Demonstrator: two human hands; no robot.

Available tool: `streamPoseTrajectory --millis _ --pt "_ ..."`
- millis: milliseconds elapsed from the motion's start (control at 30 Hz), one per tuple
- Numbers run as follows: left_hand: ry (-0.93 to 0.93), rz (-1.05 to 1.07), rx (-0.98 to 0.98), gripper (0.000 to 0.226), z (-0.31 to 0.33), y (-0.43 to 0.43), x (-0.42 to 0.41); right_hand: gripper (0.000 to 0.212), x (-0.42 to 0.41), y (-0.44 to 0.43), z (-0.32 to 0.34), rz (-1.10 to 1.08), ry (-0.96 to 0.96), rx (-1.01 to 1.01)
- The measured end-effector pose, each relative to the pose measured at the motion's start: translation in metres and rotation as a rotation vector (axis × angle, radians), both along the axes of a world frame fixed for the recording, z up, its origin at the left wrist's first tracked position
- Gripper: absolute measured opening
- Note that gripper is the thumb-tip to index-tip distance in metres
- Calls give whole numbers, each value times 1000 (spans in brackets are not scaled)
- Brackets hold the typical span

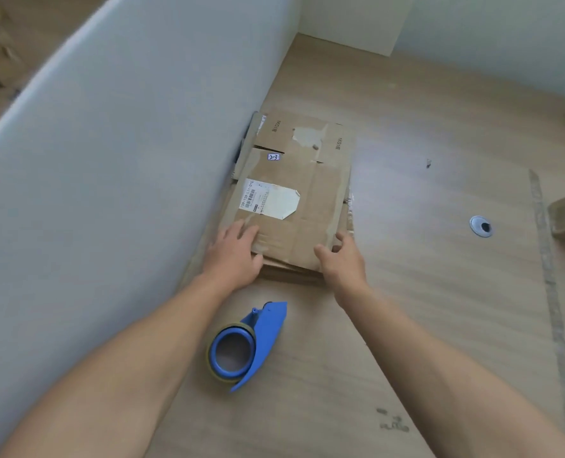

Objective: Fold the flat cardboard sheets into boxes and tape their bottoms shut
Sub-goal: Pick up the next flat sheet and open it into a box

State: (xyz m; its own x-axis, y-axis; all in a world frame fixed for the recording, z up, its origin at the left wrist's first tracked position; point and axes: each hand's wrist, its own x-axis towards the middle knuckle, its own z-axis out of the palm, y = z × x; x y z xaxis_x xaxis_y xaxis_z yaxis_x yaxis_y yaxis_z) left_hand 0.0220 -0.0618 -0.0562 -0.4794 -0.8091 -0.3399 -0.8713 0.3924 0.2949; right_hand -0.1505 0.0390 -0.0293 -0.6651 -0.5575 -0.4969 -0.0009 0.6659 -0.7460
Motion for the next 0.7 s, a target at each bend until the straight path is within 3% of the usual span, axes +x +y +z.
streamPoseTrajectory --millis 67,200,433,700 --pt "24 -3 -9 61 1 5 1 58 2 2 -3 -85 -132 -71" --pt "20 -21 7 62 5 13 3 23 17 6 2 -158 -404 -236" --pt "127 13 6 60 25 44 13 22 39 33 31 -255 -427 -437" --pt "437 7 -111 53 69 108 39 22 56 127 59 -183 -175 -552"
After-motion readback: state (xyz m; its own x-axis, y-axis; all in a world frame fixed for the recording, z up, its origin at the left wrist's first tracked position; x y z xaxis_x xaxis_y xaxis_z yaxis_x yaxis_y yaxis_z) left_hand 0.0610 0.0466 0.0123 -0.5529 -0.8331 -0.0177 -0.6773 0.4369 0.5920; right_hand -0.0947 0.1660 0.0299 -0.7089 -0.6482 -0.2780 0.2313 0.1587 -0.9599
